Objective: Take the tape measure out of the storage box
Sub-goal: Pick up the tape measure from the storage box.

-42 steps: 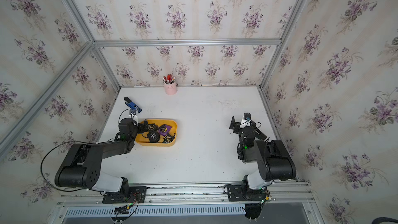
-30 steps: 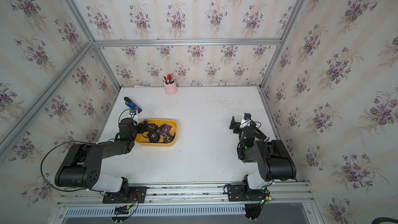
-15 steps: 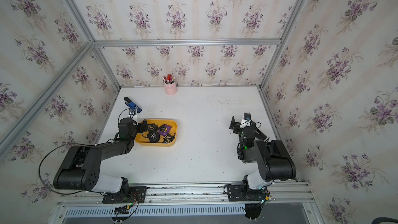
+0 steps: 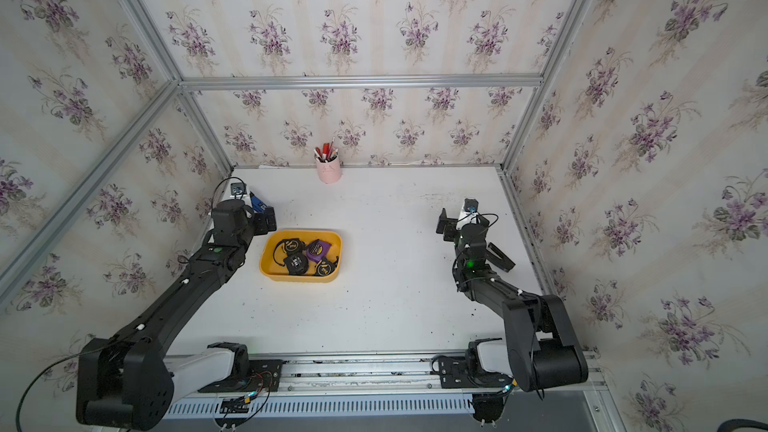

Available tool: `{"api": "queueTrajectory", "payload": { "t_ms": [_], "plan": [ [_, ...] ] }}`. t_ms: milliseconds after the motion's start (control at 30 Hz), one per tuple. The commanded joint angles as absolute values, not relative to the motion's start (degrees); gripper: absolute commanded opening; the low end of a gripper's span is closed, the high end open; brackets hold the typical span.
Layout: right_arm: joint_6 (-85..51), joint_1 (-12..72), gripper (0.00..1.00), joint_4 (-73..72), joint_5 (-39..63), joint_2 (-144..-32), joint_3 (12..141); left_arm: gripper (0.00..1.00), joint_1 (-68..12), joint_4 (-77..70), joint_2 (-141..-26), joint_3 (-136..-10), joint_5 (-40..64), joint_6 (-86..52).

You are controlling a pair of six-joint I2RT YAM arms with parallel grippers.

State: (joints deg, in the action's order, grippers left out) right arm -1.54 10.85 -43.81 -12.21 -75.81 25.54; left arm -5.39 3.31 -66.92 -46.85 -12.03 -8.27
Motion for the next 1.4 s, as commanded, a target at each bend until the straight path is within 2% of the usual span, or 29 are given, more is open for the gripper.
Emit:
{"api": "queueTrajectory", "payload": {
  "t_ms": [0,67,233,400,500,633,767,1133,1367],
  "plan": [
    [-5.0,13.4,1.00,-32.8,-12.9,-75.5,29.9,1.00,-6.6,21.1,-64.8,-50.7,-12.9,-14.5],
    [-6.5,16.1,1.00,-27.0,-12.9,-75.2,32.9,1.00,-7.3,26.0,-62.9,-52.4,-13.4,-18.5],
    [-11.7,20.6,1.00,-8.9,-8.6,-76.9,43.3,1.00,-7.6,37.2,-62.2,-56.8,-6.4,-27.7],
    [-10.5,32.3,1.00,2.1,-15.7,-79.0,49.5,1.00,-10.9,47.9,-66.8,-61.2,-3.0,-35.6],
    [-14.2,37.3,1.00,9.2,-20.6,-81.5,53.8,1.00,-16.3,51.9,-70.6,-63.1,-2.7,-40.1],
    [-21.7,37.5,1.00,13.0,-21.6,-80.7,55.0,1.00,-20.7,55.3,-74.5,-64.1,-2.7,-44.2],
    [-21.6,37.5,1.00,10.3,-18.8,-78.0,51.6,1.00,-21.3,53.2,-76.0,-60.5,0.1,-46.5],
    [-22.8,37.6,1.00,15.8,-19.2,-81.9,54.4,1.00,-21.7,52.1,-79.9,-58.3,-2.1,-45.8],
    [-22.9,37.5,1.00,15.4,-17.2,-81.9,54.3,1.00,-21.4,50.4,-87.9,-65.5,-4.7,-41.0]
  ]
}}
